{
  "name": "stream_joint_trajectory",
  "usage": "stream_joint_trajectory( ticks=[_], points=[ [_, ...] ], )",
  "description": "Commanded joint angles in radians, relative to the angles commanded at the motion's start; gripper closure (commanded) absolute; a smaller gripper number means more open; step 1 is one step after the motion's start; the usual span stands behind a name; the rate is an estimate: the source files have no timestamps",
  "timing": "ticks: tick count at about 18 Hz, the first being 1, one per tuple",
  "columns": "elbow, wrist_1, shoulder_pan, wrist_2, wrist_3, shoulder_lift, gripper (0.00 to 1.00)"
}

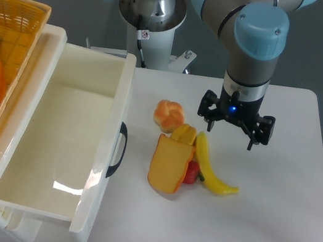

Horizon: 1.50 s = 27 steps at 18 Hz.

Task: Pick up the bread slice
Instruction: 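Lower the open gripper down onto the upright bread slice's crust edge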

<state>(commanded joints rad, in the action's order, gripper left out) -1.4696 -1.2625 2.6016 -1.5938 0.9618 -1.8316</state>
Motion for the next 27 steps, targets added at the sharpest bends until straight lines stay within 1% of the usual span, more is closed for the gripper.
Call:
stream_joint_trajectory(
  ticks=[3,7,9,11,14,17,22,25,27],
  points=[
    [-0.009,0.002,-0.005,0.001,-0.005,0.000,0.00],
    [-0.018,0.002,-0.017,0.011,-0.093,-0.005,0.00],
    [-0.025,0.002,-0.018,0.026,-0.097,-0.012,0.00],
    [-0.049,0.005,-0.020,0.054,-0.101,-0.012,0.00],
    [-0.064,0.005,-0.023,0.057,-0.178,-0.018,0.00],
    [-0.069,0.003,-0.021,0.132,-0.222,-0.040,0.00],
    [-0.081,0.003,-0.028,0.159,-0.304,-0.092,0.00],
    [-0.098,0.006,-0.028,0.169,-0.307,-0.104,0.00],
    [-0.098,0.008,-0.029,0.158,-0.301,-0.120,0.00]
  ],
)
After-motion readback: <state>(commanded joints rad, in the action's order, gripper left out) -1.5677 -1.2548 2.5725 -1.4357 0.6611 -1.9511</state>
